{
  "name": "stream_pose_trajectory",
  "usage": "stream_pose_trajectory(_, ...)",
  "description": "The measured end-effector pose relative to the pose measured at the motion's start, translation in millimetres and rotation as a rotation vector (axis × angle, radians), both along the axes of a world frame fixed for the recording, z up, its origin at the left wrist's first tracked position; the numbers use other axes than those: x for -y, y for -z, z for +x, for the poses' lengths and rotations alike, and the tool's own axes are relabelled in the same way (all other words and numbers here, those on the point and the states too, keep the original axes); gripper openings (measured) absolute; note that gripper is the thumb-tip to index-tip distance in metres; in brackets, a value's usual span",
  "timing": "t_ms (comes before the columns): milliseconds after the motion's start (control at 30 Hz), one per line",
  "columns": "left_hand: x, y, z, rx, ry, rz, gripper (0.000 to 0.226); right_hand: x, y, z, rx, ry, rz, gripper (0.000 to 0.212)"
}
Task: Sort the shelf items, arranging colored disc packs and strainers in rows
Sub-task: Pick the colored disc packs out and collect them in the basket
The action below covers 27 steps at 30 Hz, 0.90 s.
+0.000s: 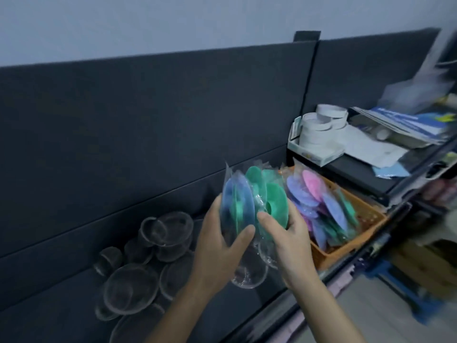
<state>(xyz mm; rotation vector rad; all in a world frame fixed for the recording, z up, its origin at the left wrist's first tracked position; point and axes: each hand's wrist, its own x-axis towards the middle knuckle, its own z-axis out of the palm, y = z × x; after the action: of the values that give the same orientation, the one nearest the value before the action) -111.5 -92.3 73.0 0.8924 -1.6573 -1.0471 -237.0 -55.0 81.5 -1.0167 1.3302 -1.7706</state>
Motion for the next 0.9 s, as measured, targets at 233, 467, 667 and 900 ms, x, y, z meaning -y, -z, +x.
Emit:
stream_pose_trajectory(233,7.8,-17.2,-111.4,-0.041,0.076,-0.046,0.059,1.6,-13.6,-104.3,-0.047,0.039,-0.071,0.052)
stream_pose_trajectory(467,11.9,-35.1,-186.5,-0.128,0.142,-0.060,0.053,5.2,-27.7,-182.3,-0.155,0.069,-0.175,0.035)
stream_pose_trajectory(667,13.9,-23.8,-224.1,-0.087,0.101,0.029,0.049,9.2,-19.3,-226.5,-0.216,0.013,-0.146,0.044)
stream_pose_trajectory(900,21.2,9.9,-233.8,0.573,-0.142,-0.186,0.079,25.1,31.7,-251.7,-0.561,0.036,0.139,0.029)
